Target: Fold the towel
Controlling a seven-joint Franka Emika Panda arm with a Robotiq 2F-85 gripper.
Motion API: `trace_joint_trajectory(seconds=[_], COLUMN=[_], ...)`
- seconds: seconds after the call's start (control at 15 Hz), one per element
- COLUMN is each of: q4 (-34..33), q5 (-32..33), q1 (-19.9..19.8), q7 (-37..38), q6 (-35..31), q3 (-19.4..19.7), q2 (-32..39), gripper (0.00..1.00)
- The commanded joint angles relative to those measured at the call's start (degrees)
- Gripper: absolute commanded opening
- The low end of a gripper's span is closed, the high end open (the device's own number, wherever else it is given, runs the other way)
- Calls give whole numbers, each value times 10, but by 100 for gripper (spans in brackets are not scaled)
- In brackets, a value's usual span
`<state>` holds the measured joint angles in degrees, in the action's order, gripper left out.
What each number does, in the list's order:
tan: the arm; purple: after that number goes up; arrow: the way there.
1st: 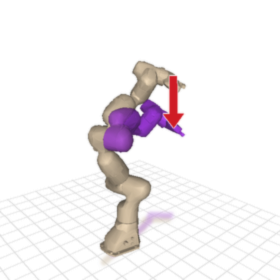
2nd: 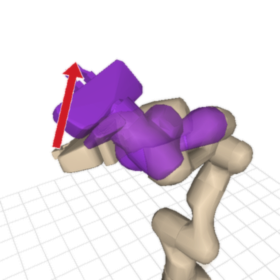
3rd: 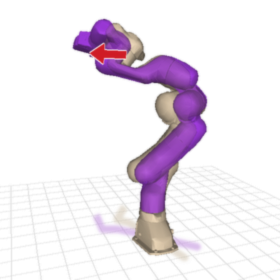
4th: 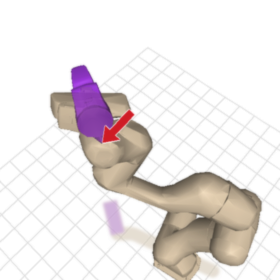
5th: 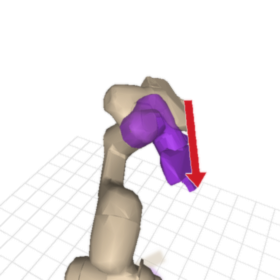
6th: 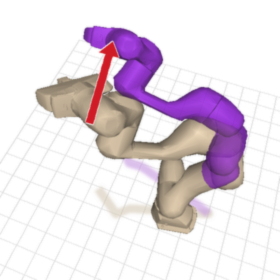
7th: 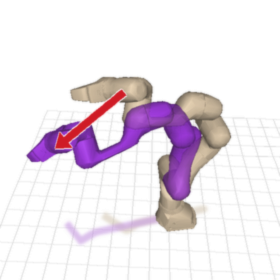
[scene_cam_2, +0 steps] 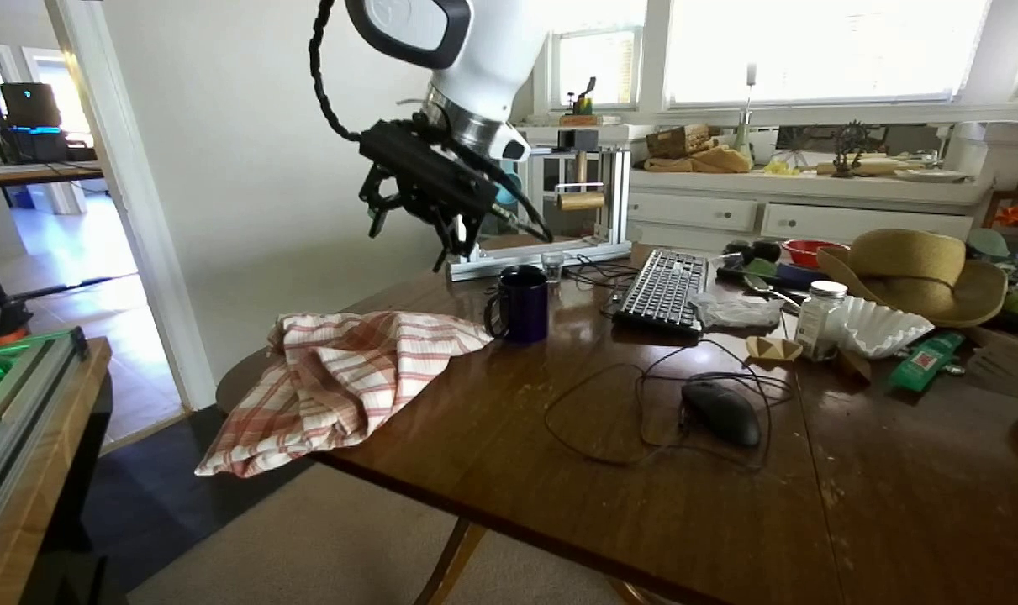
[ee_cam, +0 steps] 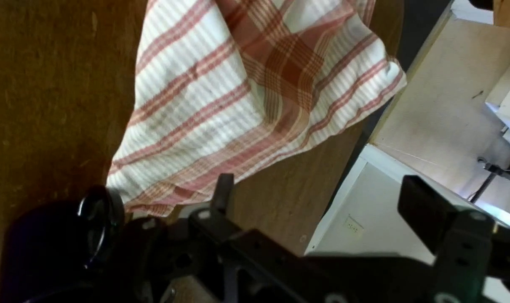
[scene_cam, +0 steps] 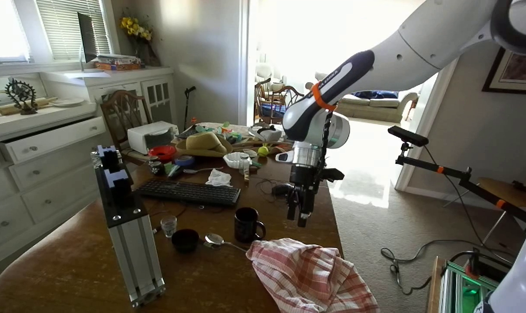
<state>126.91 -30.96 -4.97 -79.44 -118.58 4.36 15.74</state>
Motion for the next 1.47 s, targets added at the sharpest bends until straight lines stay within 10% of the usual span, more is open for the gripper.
trace_joint_trajectory(seconds=[0.0,1.4], q4=[-40,-121], q5=[7,13], q1=[-39,-87], q7=[-30,-70], q6=[5,-89], q3=[-12,-81], q2=[70,227], gripper=[100,100])
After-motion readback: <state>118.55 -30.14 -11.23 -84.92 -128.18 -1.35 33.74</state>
